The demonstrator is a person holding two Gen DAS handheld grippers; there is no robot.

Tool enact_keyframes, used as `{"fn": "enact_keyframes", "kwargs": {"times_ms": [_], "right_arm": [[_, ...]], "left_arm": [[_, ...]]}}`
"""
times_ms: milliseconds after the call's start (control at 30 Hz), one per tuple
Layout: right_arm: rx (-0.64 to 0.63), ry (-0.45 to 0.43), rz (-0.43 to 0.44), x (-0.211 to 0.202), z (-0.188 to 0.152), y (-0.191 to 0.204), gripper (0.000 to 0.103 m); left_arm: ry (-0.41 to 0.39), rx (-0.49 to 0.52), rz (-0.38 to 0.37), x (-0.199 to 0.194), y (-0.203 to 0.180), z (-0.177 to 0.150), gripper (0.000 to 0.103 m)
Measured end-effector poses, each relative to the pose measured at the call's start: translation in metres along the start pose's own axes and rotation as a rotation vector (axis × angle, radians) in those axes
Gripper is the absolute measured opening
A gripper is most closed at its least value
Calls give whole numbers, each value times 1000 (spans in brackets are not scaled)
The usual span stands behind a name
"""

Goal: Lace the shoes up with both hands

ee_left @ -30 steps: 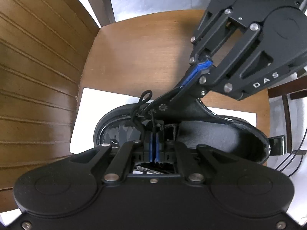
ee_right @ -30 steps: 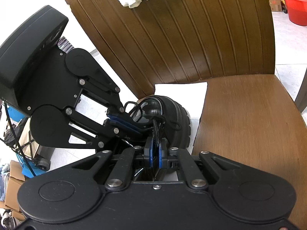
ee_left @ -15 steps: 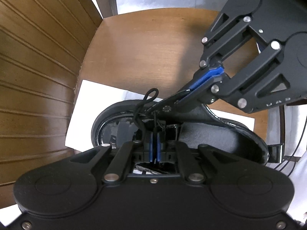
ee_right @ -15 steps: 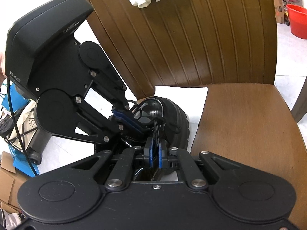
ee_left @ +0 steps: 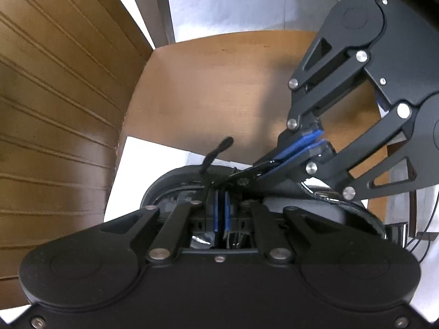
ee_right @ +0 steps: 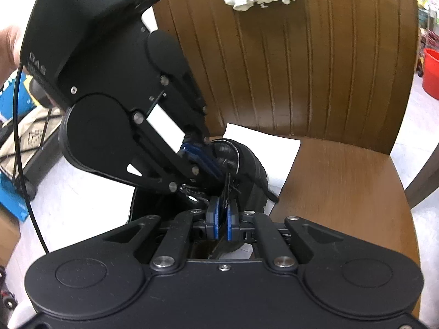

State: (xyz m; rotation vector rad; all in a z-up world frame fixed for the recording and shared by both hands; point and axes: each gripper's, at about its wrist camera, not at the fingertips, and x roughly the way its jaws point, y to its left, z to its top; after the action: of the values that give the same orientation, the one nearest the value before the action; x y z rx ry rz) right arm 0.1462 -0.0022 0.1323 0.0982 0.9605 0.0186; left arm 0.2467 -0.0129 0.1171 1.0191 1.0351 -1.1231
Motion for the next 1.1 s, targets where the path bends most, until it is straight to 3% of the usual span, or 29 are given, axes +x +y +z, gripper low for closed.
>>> {"fn": "enact_keyframes", "kwargs": {"times_ms": [167, 333, 400, 467, 500, 600, 667, 767, 933, 1100], "right_arm": [[12, -17, 7, -1, -3, 0, 6], [1, -21, 23, -3, -4, 1, 15], [15, -7, 49, -6, -4, -5, 38], [7, -5, 69, -16, -4, -19, 50], [-19, -2, 75, -20, -3, -23, 51], [-171, 37, 73, -26, -1, -35, 51], [-424, 13, 31, -23, -3, -34, 49], [-791, -54, 7, -14, -15, -22, 31], [-1032, -79, 6, 3, -21, -1, 27], [-1159, -88, 23, 16, -21, 10, 20]], "left_arm": [[-14, 17, 13, -4, -7, 0, 7], [-8, 27, 17, -4, -7, 3, 7], [-4, 29, 19, -4, -6, 2, 7], [0, 33, 20, -7, -8, 2, 7], [1, 34, 21, -8, -8, 1, 7], [5, 40, 21, -10, -10, 1, 7], [5, 42, 22, -11, -10, 0, 7], [8, 43, 25, -9, -11, 1, 7], [16, 46, 21, -6, -9, 3, 7], [19, 50, 20, -6, -9, 3, 7]]}}
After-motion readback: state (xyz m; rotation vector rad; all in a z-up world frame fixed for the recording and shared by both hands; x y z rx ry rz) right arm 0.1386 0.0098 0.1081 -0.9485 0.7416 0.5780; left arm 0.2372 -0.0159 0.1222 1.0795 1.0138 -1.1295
